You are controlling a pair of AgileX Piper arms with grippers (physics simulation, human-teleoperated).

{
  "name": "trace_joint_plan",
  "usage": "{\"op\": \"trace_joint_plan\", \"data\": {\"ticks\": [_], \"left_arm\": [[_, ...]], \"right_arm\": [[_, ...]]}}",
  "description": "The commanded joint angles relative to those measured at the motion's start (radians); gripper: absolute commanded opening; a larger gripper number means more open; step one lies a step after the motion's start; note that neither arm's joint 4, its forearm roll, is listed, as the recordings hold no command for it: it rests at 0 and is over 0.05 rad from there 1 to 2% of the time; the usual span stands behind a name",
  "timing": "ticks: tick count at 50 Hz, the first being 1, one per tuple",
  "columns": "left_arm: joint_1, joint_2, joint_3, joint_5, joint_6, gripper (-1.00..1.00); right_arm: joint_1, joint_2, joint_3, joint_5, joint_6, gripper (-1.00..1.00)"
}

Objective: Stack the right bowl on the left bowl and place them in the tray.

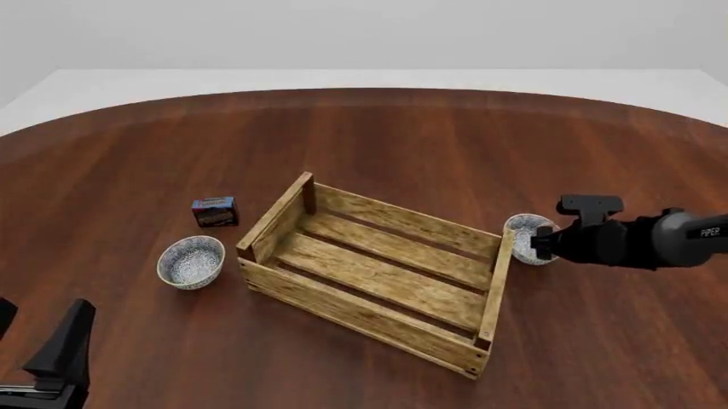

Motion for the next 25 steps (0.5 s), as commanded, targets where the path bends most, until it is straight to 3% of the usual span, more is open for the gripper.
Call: {"op": "trace_joint_plan", "data": {"ticks": [1, 14, 15, 25], "left_arm": [[0.001, 0.0, 0.0, 0.001, -0.001, 1.0], [0.003, 0.001, 0.0, 0.002, -0.005, 1.0], [0.004, 0.001, 0.001, 0.001, -0.004, 1.0], [0.001, 0.001, 0.003, -0.001, -0.007, 1.0]], "right_arm": [[0.004, 0.047, 0.001, -0.025, 0.01, 1.0], [0.002, 0.088, -0.009, -0.031, 0.007, 1.0], [0.003, 0.082, -0.004, -0.032, 0.008, -1.0], [0.012, 0.032, 0.01, -0.015, 0.011, -1.0]]}}
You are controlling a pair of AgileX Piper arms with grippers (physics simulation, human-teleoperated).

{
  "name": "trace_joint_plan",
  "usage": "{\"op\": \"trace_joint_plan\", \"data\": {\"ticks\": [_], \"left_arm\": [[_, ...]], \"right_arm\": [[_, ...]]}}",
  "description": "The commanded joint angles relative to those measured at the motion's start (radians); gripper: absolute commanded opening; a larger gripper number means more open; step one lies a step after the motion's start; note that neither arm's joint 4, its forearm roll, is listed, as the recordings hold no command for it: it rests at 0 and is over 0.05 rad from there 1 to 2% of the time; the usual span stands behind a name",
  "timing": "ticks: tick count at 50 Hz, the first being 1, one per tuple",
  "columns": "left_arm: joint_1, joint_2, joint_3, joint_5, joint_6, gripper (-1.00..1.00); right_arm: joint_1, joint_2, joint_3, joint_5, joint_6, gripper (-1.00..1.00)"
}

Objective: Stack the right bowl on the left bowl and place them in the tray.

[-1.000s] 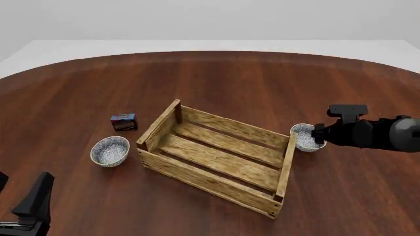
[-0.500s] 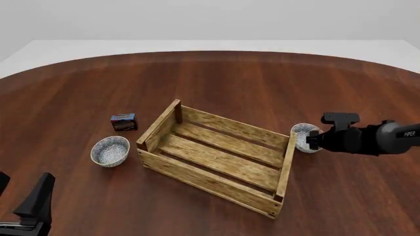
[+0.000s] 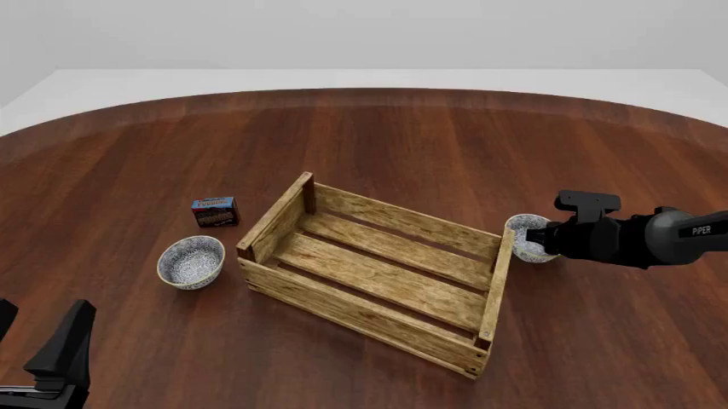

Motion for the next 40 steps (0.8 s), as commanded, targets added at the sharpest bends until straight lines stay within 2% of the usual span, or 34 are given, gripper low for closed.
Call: {"op": "trace_joint_plan", "data": {"ticks": [1, 8, 18, 40], "left_arm": [[-0.001, 0.0, 0.001, -0.001, -0.003, 1.0], [0.0, 0.0, 0.005, -0.004, -0.002, 1.0], [0.0, -0.001, 0.003, -0.003, -0.004, 1.0], [0.003, -0.002, -0.005, 0.001, -0.009, 1.0]], "right_arm": [[-0.004, 0.008, 0.032, 0.017, -0.008, -1.0], [0.004, -0.036, 0.045, 0.028, -0.007, -1.0], [0.01, -0.187, 0.064, 0.069, -0.004, -1.0], [-0.03, -0.389, 0.047, 0.166, -0.071, -1.0]]}}
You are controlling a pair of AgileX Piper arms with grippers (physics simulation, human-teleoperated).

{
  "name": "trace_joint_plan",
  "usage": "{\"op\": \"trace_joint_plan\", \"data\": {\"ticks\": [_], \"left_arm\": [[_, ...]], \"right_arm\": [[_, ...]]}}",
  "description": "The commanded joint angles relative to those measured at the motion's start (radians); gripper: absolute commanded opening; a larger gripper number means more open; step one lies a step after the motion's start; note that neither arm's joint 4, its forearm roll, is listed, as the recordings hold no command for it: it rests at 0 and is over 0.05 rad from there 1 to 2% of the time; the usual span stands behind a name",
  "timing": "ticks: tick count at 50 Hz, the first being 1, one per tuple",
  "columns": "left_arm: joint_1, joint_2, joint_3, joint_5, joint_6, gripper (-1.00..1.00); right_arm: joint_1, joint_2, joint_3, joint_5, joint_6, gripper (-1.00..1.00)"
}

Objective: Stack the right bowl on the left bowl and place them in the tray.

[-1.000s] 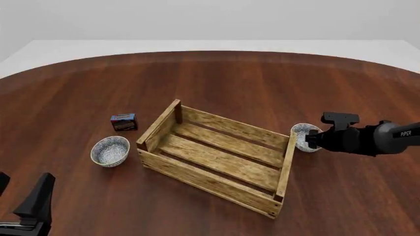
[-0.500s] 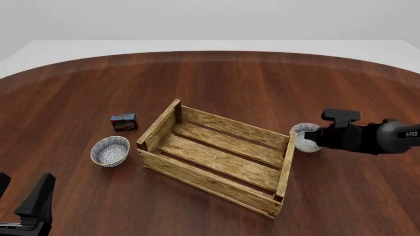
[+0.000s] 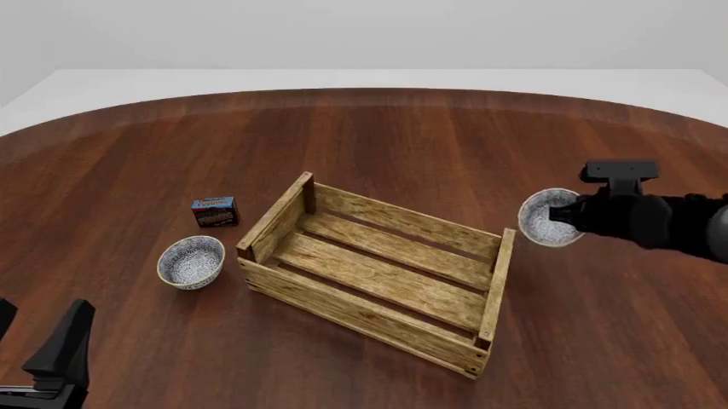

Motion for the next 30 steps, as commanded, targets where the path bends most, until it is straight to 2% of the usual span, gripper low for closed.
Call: {"op": "trace_joint_plan", "data": {"ticks": [1, 4, 14, 24, 30], "left_arm": [[0.0, 0.0, -0.005, 0.003, -0.003, 1.0], [-0.001, 0.0, -0.006, 0.003, -0.004, 1.0], [-0.009, 0.0, -0.006, 0.0, -0.004, 1.0], [-0.019, -0.001, -0.025, 0.004, -0.005, 1.0], [-0.039, -0.001, -0.035, 0.011, -0.032, 1.0]], "right_arm": [[-0.016, -0.115, -0.011, 0.05, -0.032, -1.0], [-0.014, -0.141, -0.014, 0.062, -0.036, -1.0], [0.027, -0.228, -0.005, 0.095, 0.0, -1.0], [0.039, -0.287, -0.006, 0.116, 0.005, -1.0], [0.054, -0.319, 0.002, 0.123, 0.015, -1.0]]}}
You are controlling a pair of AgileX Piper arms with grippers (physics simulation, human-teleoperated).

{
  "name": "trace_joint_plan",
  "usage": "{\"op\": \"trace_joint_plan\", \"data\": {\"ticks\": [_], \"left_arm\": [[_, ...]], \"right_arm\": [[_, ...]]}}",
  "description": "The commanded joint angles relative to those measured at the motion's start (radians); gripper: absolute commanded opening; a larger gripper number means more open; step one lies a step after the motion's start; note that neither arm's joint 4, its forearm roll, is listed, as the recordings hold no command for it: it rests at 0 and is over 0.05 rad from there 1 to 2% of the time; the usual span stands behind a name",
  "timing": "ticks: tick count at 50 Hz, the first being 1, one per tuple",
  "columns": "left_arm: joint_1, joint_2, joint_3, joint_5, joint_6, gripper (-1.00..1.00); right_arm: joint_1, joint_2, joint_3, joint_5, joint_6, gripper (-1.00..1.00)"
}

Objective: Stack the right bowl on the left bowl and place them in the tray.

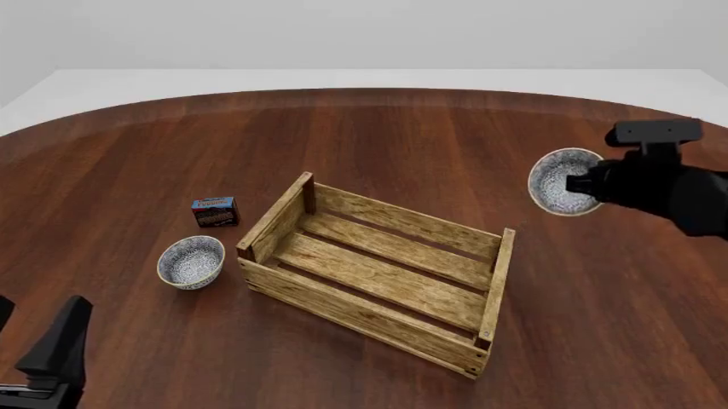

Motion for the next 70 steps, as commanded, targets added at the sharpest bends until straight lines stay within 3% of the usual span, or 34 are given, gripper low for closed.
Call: {"op": "trace_joint_plan", "data": {"ticks": [1, 13, 25, 57, 70], "left_arm": [[-0.019, 0.0, -0.015, 0.017, -0.016, 1.0], [-0.024, 0.002, -0.054, 0.037, 0.009, 1.0], [-0.133, 0.04, -0.159, 0.051, 0.056, 1.0], [-0.295, 0.296, -0.326, -0.1, 0.12, 1.0], [-0.372, 0.438, -0.381, -0.155, 0.091, 1.0]], "right_arm": [[0.025, -0.069, 0.003, 0.019, 0.018, -1.0], [0.067, -0.12, 0.012, 0.034, 0.02, -1.0], [0.107, -0.149, 0.005, 0.045, 0.018, -1.0], [0.211, -0.127, -0.084, 0.07, -0.006, -1.0], [0.248, -0.118, -0.123, 0.079, -0.021, -1.0]]}}
